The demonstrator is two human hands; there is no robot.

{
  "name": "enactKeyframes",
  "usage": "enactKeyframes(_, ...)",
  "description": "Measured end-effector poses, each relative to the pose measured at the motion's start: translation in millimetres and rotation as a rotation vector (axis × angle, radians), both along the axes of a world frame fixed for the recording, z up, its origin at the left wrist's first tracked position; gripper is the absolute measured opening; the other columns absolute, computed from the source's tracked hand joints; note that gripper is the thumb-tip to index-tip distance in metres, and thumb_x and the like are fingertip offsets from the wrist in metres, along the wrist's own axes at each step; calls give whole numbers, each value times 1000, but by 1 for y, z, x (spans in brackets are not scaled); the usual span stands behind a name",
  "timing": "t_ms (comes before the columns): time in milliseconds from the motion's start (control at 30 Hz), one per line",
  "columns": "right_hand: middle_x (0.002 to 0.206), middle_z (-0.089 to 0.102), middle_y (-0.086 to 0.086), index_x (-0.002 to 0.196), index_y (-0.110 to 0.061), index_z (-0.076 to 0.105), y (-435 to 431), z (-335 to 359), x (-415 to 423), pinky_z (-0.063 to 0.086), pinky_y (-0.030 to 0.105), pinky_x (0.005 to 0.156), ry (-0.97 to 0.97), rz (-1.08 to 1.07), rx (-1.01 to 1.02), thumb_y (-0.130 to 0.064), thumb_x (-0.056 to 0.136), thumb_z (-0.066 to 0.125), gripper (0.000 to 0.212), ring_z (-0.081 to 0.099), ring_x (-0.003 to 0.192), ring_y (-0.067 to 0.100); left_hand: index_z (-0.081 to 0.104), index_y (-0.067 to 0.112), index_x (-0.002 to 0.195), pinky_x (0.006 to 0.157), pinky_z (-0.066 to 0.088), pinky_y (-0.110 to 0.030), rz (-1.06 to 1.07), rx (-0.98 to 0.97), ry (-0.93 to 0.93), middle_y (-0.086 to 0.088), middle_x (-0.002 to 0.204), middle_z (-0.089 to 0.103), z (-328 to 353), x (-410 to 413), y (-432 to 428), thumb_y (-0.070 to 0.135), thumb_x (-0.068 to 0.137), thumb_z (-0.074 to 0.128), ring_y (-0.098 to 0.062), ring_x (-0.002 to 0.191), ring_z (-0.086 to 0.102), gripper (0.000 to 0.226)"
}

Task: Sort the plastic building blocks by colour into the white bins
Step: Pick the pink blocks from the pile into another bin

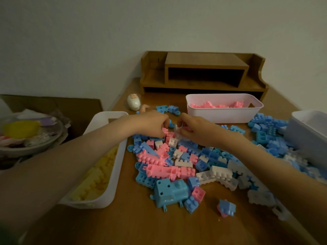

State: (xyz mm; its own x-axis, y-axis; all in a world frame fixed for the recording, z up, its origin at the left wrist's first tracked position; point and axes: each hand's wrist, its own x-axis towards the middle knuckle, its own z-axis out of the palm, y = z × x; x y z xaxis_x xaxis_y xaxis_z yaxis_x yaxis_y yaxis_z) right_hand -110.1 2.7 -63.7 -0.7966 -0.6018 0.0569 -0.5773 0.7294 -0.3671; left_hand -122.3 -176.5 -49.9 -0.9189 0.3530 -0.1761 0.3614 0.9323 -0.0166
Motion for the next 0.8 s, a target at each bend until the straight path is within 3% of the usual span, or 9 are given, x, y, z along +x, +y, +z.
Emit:
enactKeyframes(133, 86, 47, -2, 101, -12, 44, -5, 0, -1, 34, 25, 63, -9, -10, -6, -27, 94, 52, 18, 46, 76, 18, 54, 30, 116, 104, 13, -42, 2, 8, 28, 8, 106, 53, 1, 1, 0, 34, 86, 56, -15, 111, 44, 31)
enactKeyframes(267, 93, 53, 4, 102, -12, 43, -12, 4, -3, 35, 25, 66, 11, 1, 25, -26, 91, 56, 22, 47, 80, 18, 50, 33, 100, 101, 18, -42, 2, 49, 32, 8, 98, 54, 2, -2, -1, 39, 82, 58, -14, 104, 47, 21)
enactKeyframes(400, 118, 57, 6, 122, -16, 52, -22, 7, -8, 41, 25, 83, -3, 61, 85, -25, 94, 52, 30, 54, 101, 19, 50, 26, 100, 87, 27, -34, 3, 48, 10, 5, 96, 57, 6, -4, -4, 44, 84, 62, -15, 96, 50, 26)
enactKeyframes(467, 118, 56, 7, 118, -14, 58, -27, 5, -12, 41, 28, 89, 25, 104, 219, -24, 95, 49, 27, 52, 109, 22, 49, 23, 98, 83, 25, -33, 22, -11, -2, 3, 95, 54, 7, -4, -5, 46, 84, 63, -14, 92, 44, 30)
enactKeyframes(600, 115, 53, 6, 114, -15, 62, -32, 7, -12, 38, 24, 79, 28, 82, 311, -25, 95, 47, 26, 49, 95, 17, 46, 25, 93, 82, 25, -33, 20, 3, -7, 2, 96, 55, 8, -3, -6, 47, 83, 64, -14, 91, 42, 30)
enactKeyframes(700, 117, 50, 6, 118, -15, 59, -27, 9, -12, 40, 25, 81, 26, 37, 221, -22, 94, 49, 27, 52, 102, 20, 45, 31, 92, 86, 26, -35, 14, 63, 30, 6, 94, 55, 10, -3, -8, 45, 87, 59, -14, 97, 48, 21)
enactKeyframes(800, 106, 53, 5, 111, -14, 60, -12, 17, -13, 41, 26, 75, 34, -62, 137, -24, 90, 58, 24, 54, 93, 19, 46, 33, 94, 88, 24, -36, 29, 116, 111, 10, 82, 50, 18, -4, -3, 43, 90, 56, -13, 93, 47, 15)
